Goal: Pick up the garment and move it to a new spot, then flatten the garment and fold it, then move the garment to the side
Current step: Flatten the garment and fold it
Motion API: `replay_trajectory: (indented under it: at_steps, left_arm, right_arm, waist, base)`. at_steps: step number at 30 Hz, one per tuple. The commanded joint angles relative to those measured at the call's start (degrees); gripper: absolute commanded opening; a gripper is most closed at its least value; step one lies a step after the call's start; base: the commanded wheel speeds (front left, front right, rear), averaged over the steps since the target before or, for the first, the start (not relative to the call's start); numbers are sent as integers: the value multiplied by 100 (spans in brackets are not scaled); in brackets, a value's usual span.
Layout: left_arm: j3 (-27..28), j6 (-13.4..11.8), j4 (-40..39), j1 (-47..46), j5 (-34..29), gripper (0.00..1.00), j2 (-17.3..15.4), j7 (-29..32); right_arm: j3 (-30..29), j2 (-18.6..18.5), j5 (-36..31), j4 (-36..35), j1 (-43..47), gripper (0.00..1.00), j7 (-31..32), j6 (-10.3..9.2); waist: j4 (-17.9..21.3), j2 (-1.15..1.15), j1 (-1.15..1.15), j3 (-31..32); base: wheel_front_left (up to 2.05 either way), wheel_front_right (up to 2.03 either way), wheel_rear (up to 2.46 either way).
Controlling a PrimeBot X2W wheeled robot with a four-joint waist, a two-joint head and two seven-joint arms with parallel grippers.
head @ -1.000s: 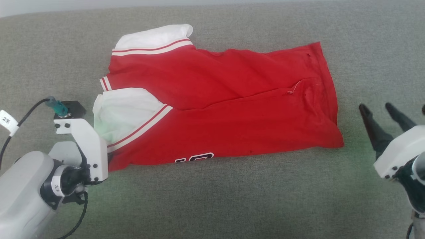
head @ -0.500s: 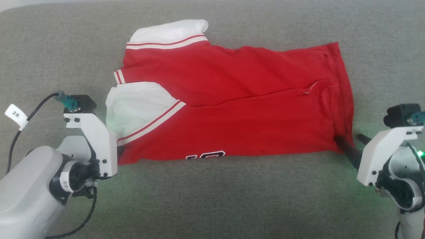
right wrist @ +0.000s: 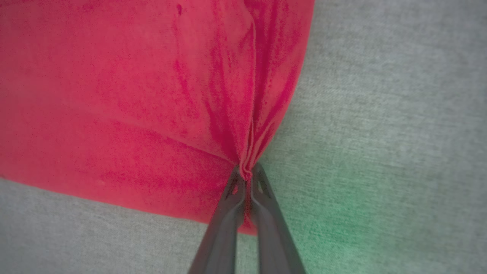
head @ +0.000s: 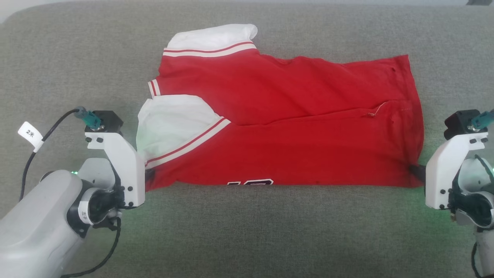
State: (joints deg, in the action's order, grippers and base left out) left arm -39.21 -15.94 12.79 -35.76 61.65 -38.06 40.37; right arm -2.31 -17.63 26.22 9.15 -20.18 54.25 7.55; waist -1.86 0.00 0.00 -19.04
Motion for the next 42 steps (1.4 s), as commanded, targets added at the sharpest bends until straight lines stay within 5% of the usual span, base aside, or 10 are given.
replay_trajectory:
  at_steps: [1,21,32,33,34,35,37,38,39,42]
  left_arm:
    - [-59,-13,58,123,62,0,-72,59]
    - [149,-845,-1719,875,83,0,-1035,337]
    - [34,-976,-1675,1284,199,0,-923,278]
    - [22,-954,-1607,1265,178,30,-894,233]
    - [29,-926,-1527,1237,169,40,-853,203]
    - [25,-906,-1472,1209,172,49,-815,188]
    - [19,-865,-1370,1129,146,100,-760,162]
    - [22,-857,-1335,1093,135,100,-756,162]
    - [30,-848,-1320,1076,137,100,-763,183]
    - [92,-885,-1345,995,136,100,-858,229]
  right_arm:
    - [-1,-34,12,59,218,0,135,-12]
    - [-693,-352,265,-1713,1027,0,1468,-13]
    - [-738,118,69,-1668,1434,0,1552,-13]
    - [-719,178,76,-1636,1402,0,1518,-13]
    - [-689,222,62,-1586,1370,1,1487,-13]
    - [-661,234,39,-1511,1328,16,1441,-13]
    - [-629,261,17,-1396,1251,59,1334,-13]
    - [-611,269,17,-1349,1219,89,1300,-13]
    - [-606,269,20,-1331,1181,100,1256,-13]
    - [-612,228,17,-1331,1147,100,1168,-13]
  waist:
    - [-17,0,0,30]
    - [-103,0,0,267]
    - [-84,0,0,191]
    - [-75,0,0,182]
    - [-68,0,0,174]
    - [-64,0,0,166]
    - [-52,0,0,164]
    - [-48,0,0,171]
    - [-41,0,0,180]
    - [-21,0,0,226]
  base:
    - [0,0,0]
    - [0,0,0]
    - [0,0,0]
    - [0,0,0]
    - [0,0,0]
    - [0,0,0]
    - [0,0,0]
    - [0,0,0]
    - [0,0,0]
    - [0,0,0]
